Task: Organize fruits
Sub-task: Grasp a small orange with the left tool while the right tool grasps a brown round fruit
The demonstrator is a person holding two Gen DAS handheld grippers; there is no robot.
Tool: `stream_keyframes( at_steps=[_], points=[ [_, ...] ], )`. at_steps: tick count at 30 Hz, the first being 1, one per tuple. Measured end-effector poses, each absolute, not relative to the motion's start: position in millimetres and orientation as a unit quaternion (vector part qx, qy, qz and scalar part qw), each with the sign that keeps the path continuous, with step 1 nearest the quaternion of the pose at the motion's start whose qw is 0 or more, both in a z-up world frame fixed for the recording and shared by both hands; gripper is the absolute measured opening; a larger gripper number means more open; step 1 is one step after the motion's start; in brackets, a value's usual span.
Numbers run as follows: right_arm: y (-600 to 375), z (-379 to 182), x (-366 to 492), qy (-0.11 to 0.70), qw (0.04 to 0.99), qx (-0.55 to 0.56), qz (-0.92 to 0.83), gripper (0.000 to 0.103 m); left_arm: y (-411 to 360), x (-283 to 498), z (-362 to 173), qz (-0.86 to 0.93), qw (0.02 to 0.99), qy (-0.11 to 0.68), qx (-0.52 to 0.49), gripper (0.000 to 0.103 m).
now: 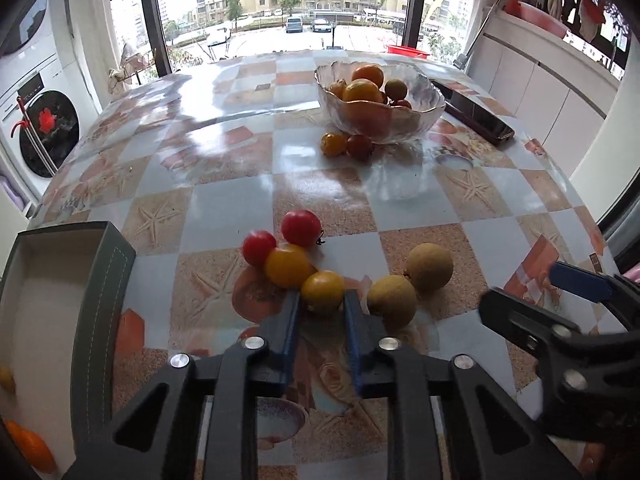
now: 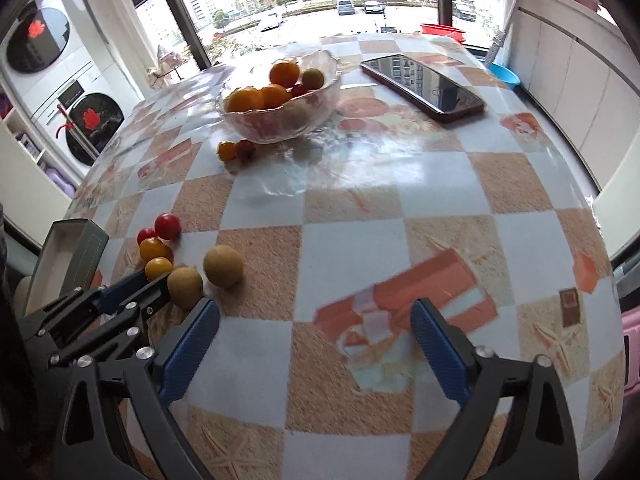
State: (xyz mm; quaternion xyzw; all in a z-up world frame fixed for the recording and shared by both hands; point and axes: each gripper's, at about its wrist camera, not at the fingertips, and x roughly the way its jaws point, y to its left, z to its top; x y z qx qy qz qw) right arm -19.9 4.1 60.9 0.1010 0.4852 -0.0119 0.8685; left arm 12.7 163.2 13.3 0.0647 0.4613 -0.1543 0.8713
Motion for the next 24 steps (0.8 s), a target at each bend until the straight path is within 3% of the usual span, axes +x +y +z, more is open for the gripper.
stream_keyframes(
  at_steps=[2, 8, 9, 11, 12, 24],
  points=[
    [11, 58, -14, 0.489, 0.867, 0.095, -0.001, 0.083, 169, 12, 14, -0.148, 0.872, 0.461, 0.064, 0.022],
    [42, 54, 5, 0.482, 0.875, 0.048, 0.023, 0.077, 200, 3, 14, -0.138, 0.873, 0.467, 0.037, 0.022],
    [47, 54, 8, 0.48, 0.876, 0.042, 0.026, 0.07, 204, 1, 15, -0.135, 0.873, 0.467, 0.034, 0.022],
    [58, 54, 11, 0.477, 0.878, 0.02, 0.027, 0.046, 212, -4, 14, -0.131, 0.873, 0.469, 0.029, 0.022],
    [63, 54, 11, 0.477, 0.879, 0.008, 0.025, 0.028, 215, -5, 14, -0.131, 0.873, 0.469, 0.027, 0.022],
    [26, 59, -47, 0.478, 0.874, 0.079, 0.02, 0.028, 211, -8, 11, -0.129, 0.879, 0.456, 0.043, 0.022]
  ],
)
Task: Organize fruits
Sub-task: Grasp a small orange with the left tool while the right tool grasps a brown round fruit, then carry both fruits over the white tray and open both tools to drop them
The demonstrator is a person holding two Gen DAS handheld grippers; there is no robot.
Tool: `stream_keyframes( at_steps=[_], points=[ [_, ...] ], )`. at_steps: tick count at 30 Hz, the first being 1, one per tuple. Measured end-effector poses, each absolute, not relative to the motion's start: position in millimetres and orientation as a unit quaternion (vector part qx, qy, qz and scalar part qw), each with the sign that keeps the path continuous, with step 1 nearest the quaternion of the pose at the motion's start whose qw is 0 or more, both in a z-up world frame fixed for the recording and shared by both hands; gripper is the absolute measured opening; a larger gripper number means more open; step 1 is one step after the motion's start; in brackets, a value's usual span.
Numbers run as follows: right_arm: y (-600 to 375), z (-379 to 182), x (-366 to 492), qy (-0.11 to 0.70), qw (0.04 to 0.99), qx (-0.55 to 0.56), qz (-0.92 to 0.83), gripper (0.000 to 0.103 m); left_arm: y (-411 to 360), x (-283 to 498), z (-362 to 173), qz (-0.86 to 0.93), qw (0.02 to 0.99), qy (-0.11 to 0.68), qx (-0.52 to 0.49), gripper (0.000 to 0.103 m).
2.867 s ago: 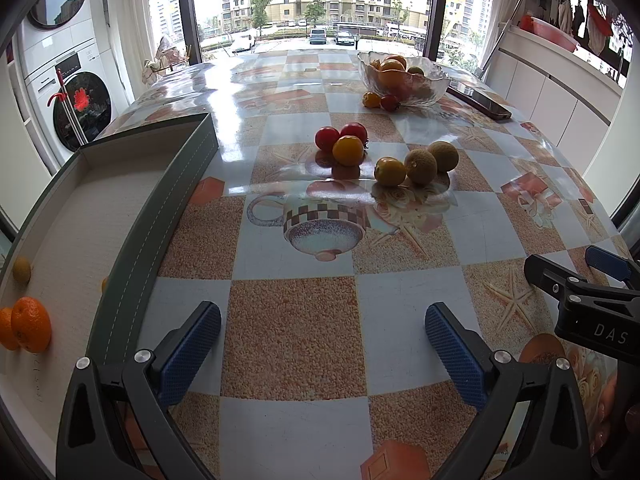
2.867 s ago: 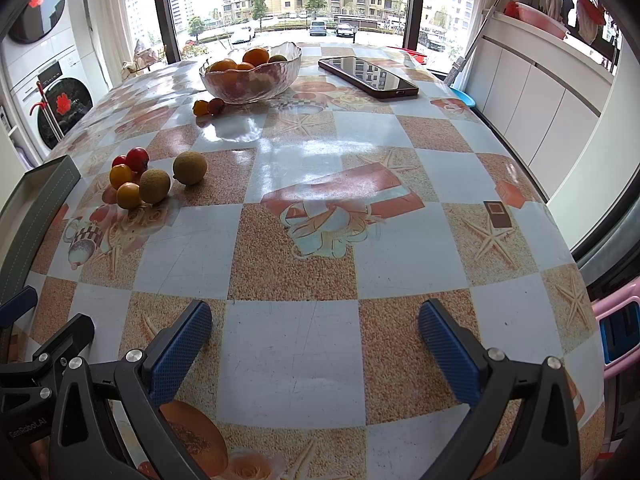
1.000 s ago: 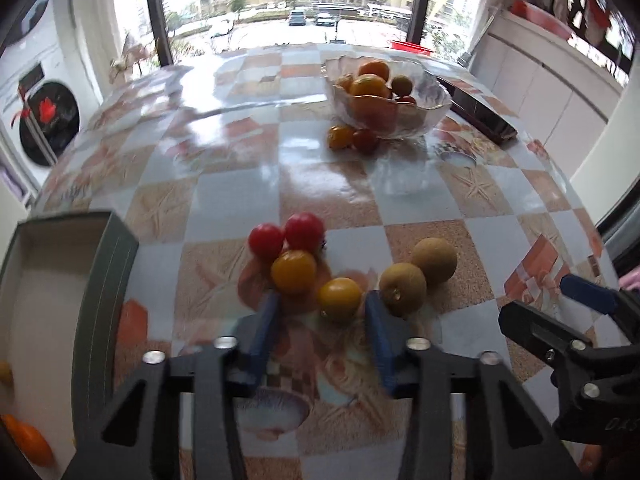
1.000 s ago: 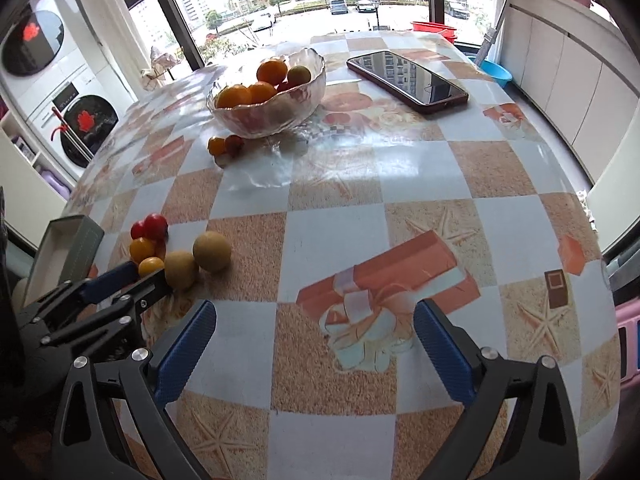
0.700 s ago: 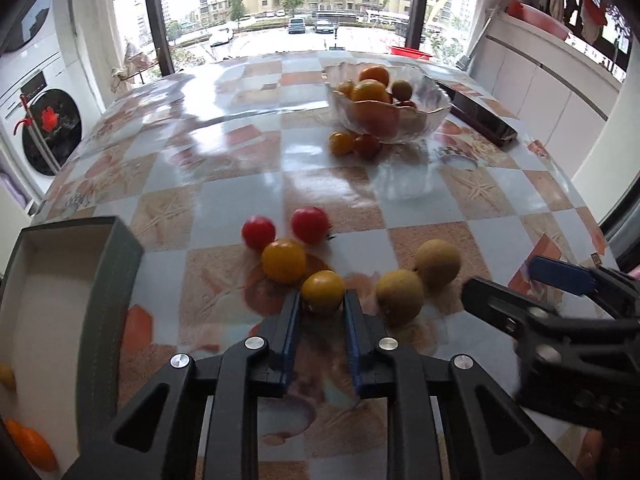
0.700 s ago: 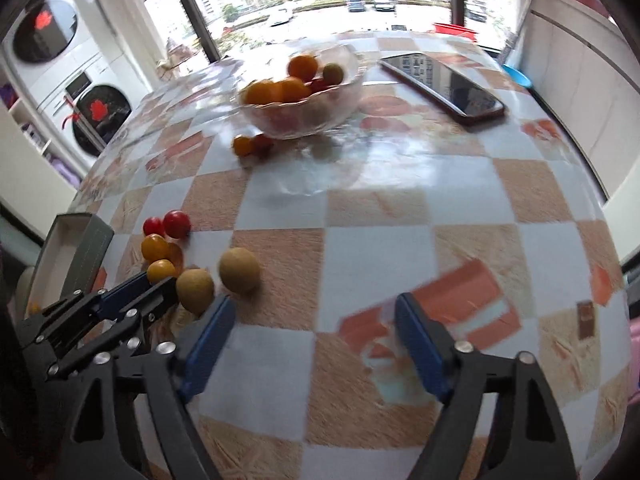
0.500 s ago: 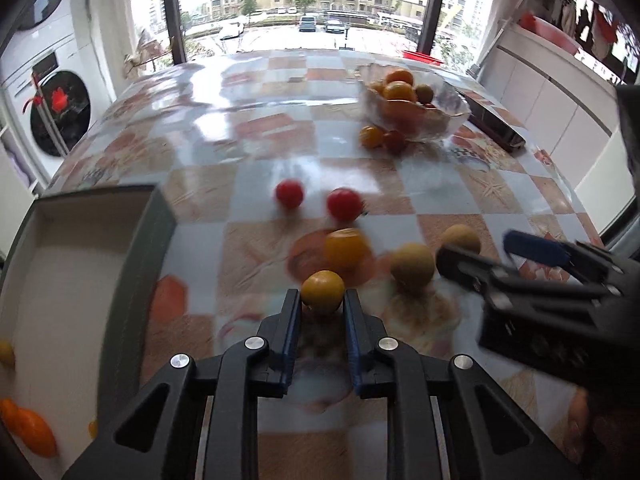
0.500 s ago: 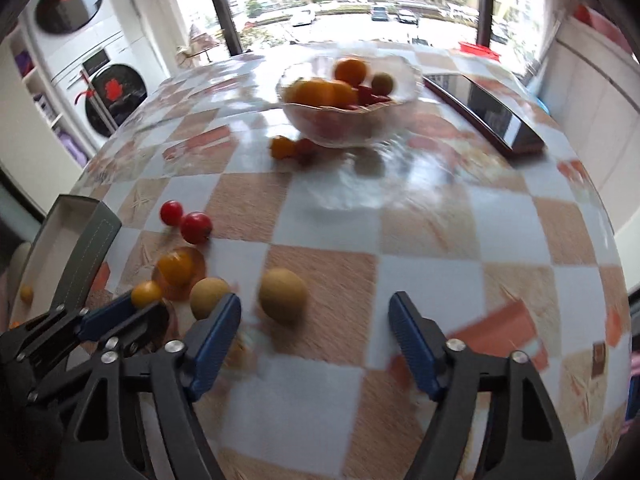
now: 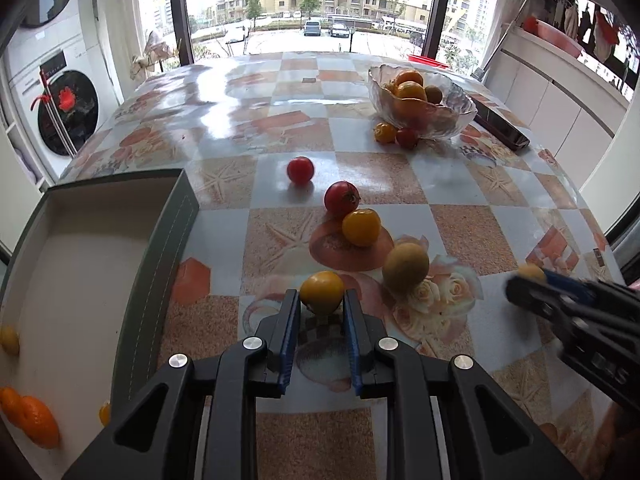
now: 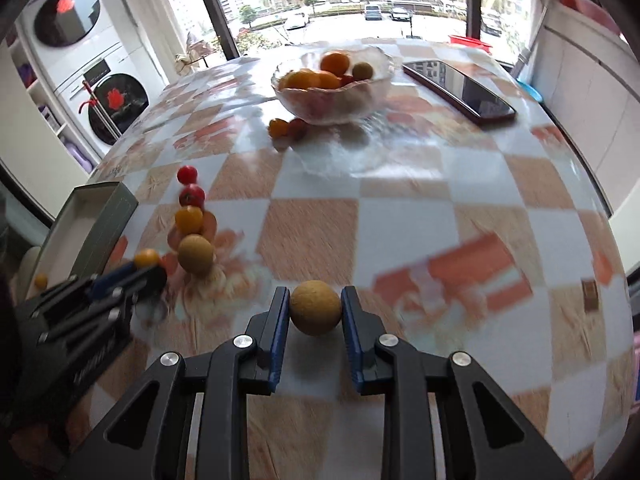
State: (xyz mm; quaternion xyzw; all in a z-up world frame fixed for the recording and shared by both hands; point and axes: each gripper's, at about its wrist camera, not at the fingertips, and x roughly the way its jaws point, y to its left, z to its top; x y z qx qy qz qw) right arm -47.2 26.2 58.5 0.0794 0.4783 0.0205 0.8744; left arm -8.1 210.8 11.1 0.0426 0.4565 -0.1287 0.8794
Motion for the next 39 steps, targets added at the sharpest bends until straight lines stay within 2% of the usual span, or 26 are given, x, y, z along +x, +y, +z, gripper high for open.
stream_keyframes(
  at_steps=[9, 16, 22, 39],
  points=[
    [27, 68, -68, 0.478, 0.874, 0.087, 0.025, 0.028, 227, -33, 41, -0.141, 0.891, 0.431, 0.028, 0.022],
    [63, 79, -71, 0.481, 0.871, 0.082, 0.057, 0.028, 271, -52, 68, -0.115, 0.899, 0.423, 0.016, 0.022],
    [118, 87, -64, 0.489, 0.863, 0.071, 0.103, 0.028, 318, -61, 67, -0.061, 0.906, 0.419, 0.031, 0.022],
    [264, 89, -32, 0.507, 0.835, 0.032, 0.211, 0.028, 405, -55, 40, 0.01, 0.899, 0.438, -0.019, 0.022]
  ],
)
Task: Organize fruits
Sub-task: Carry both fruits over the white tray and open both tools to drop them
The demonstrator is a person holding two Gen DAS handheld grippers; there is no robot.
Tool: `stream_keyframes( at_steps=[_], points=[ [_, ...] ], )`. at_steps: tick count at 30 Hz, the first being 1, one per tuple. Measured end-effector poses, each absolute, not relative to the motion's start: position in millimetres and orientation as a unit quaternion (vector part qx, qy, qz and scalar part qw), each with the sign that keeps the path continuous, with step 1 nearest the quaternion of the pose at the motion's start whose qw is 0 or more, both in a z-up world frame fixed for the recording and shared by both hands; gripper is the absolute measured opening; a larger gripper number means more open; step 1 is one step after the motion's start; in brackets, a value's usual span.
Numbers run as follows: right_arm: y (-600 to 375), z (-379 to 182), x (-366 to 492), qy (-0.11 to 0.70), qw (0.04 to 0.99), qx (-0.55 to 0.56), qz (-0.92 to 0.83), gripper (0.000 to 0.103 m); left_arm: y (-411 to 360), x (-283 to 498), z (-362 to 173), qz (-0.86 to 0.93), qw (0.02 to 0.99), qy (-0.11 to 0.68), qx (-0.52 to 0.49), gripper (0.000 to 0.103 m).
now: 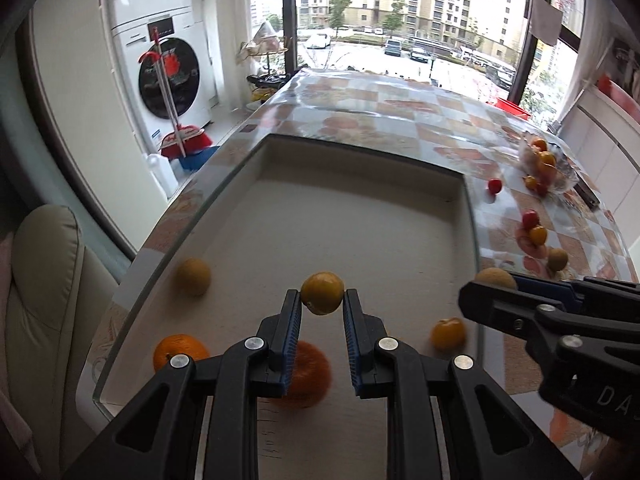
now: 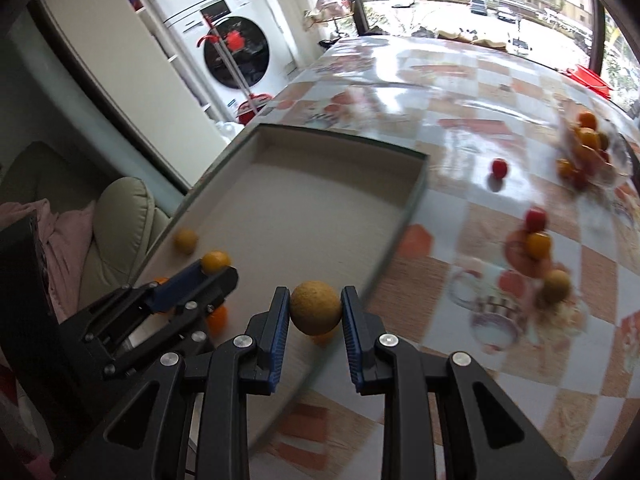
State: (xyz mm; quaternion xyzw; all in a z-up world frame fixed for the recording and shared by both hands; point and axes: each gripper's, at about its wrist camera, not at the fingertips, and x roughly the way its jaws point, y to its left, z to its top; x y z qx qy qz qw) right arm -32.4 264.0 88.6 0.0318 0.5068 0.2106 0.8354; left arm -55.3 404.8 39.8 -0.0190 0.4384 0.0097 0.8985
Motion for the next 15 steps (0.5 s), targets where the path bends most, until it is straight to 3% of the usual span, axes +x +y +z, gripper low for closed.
stream_keyframes(
  at_steps=[5, 7, 9, 10, 11, 12, 13, 15],
  points=[
    [274, 79, -27, 0.523, 0.82, 0.032, 0.232, 0.034, 408, -56, 35, 0.014, 0.896, 0.443, -0.021, 0.022],
    [275, 79, -27, 0.523, 0.82, 0.03, 0.23, 0.06, 408, -55, 33, 0.016, 0.895, 0.446, -0.016, 0.023],
    [274, 83, -29, 0.516, 0.825, 0.031, 0.228, 0.075, 407, -56, 33, 0.019, 0.895, 0.446, -0.009, 0.023],
    [273, 86, -31, 0.511, 0.828, 0.029, 0.227, 0.075, 406, -56, 33, 0.019, 0.895, 0.446, -0.006, 0.025],
    [274, 88, -32, 0.51, 0.83, 0.026, 0.226, 0.075, 405, -56, 33, 0.02, 0.894, 0.447, -0.003, 0.032],
    [272, 90, -34, 0.508, 0.831, 0.023, 0.225, 0.075, 404, -57, 33, 0.021, 0.893, 0.449, -0.001, 0.069],
    [270, 92, -35, 0.505, 0.834, 0.021, 0.223, 0.079, 403, -58, 34, 0.025, 0.895, 0.445, -0.003, 0.093],
    [263, 96, -38, 0.499, 0.84, 0.02, 0.214, 0.081, 403, -65, 40, 0.03, 0.907, 0.421, -0.008, 0.095]
  ],
)
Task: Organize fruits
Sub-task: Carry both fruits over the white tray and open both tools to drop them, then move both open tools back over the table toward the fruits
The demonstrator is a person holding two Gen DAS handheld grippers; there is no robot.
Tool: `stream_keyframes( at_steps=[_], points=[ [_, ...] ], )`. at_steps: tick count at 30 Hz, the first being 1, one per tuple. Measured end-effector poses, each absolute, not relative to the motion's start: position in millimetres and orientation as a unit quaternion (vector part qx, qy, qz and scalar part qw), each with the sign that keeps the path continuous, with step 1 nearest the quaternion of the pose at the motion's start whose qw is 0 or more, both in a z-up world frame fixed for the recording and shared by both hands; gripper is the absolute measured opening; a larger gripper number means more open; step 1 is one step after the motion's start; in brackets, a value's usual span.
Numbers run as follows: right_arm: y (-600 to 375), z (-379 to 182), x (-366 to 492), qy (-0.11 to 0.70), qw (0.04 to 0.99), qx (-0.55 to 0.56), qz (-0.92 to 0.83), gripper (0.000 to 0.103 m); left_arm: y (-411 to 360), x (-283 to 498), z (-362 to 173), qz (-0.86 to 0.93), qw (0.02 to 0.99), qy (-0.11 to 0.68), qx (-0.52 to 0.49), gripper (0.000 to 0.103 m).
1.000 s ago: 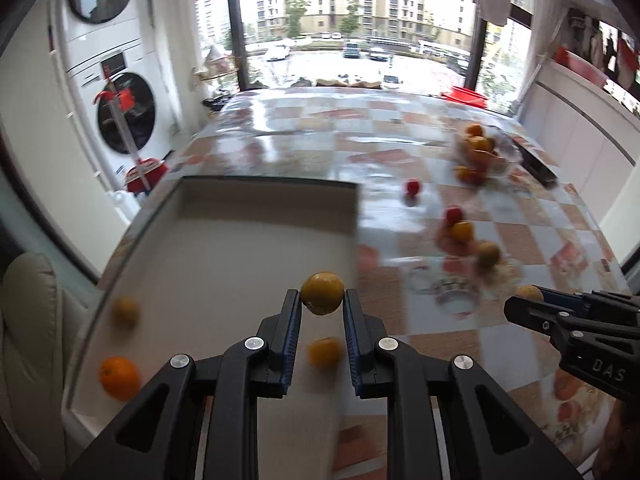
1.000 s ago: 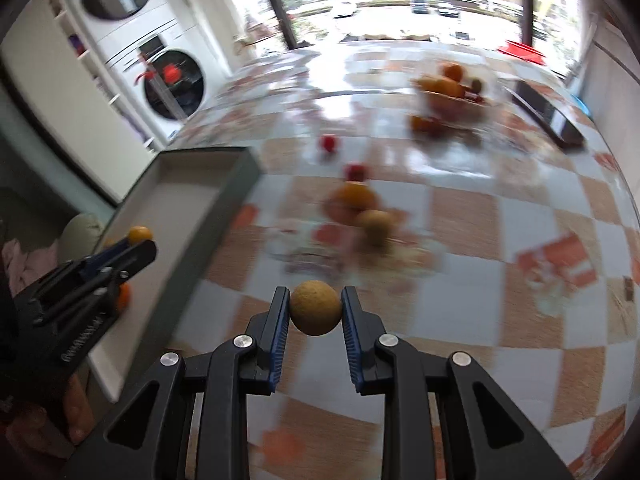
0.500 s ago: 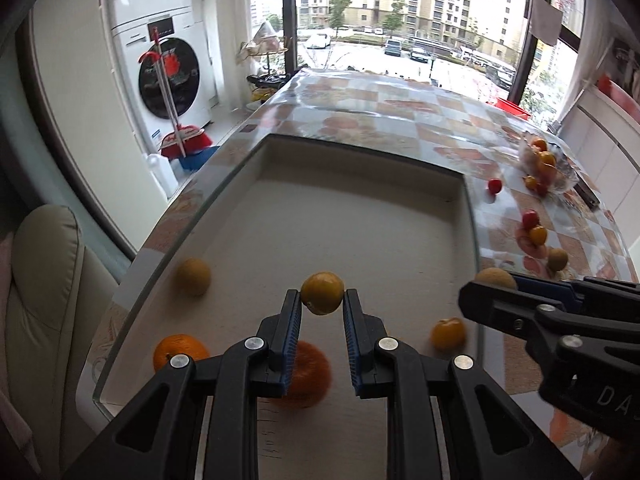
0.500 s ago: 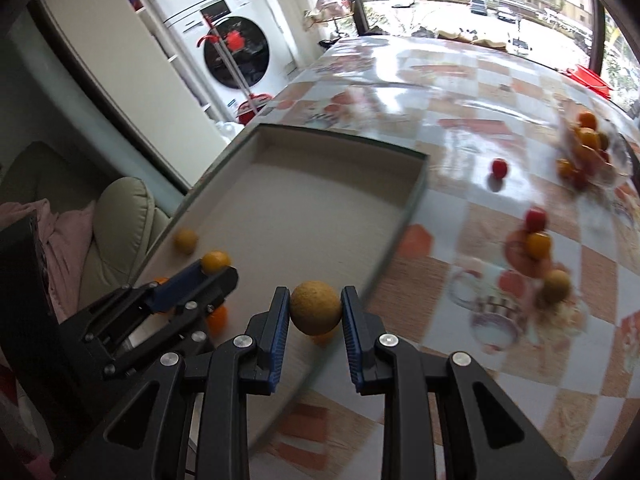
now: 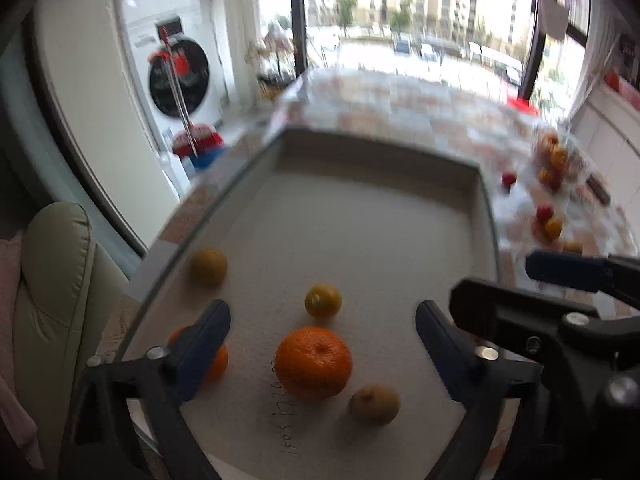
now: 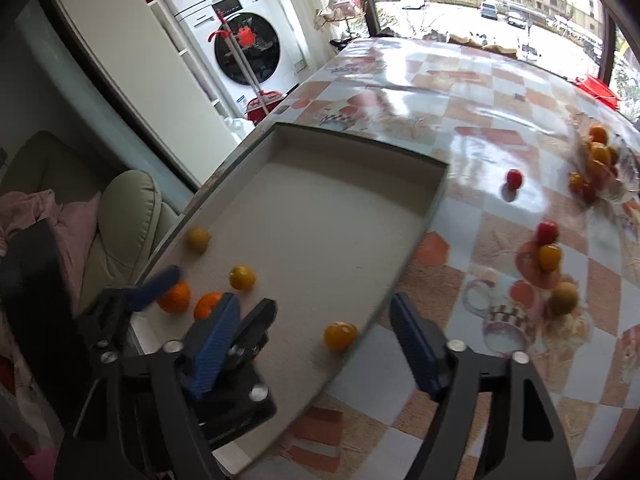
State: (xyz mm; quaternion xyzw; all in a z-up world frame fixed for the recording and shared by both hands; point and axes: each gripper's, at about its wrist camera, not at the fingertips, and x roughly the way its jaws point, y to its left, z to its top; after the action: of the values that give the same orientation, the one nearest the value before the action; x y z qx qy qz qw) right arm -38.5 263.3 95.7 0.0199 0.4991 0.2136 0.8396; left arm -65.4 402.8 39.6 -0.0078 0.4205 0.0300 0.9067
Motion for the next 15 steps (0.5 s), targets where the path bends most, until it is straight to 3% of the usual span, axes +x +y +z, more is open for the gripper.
stream_keyframes(
  at_steps=[15],
  points=[
    [127, 79, -48, 0.503, 0.854, 0.107, 0.078, 0.088, 311, -83, 68, -0.071, 0.915, 0.394, 0.052, 0.095]
  ],
)
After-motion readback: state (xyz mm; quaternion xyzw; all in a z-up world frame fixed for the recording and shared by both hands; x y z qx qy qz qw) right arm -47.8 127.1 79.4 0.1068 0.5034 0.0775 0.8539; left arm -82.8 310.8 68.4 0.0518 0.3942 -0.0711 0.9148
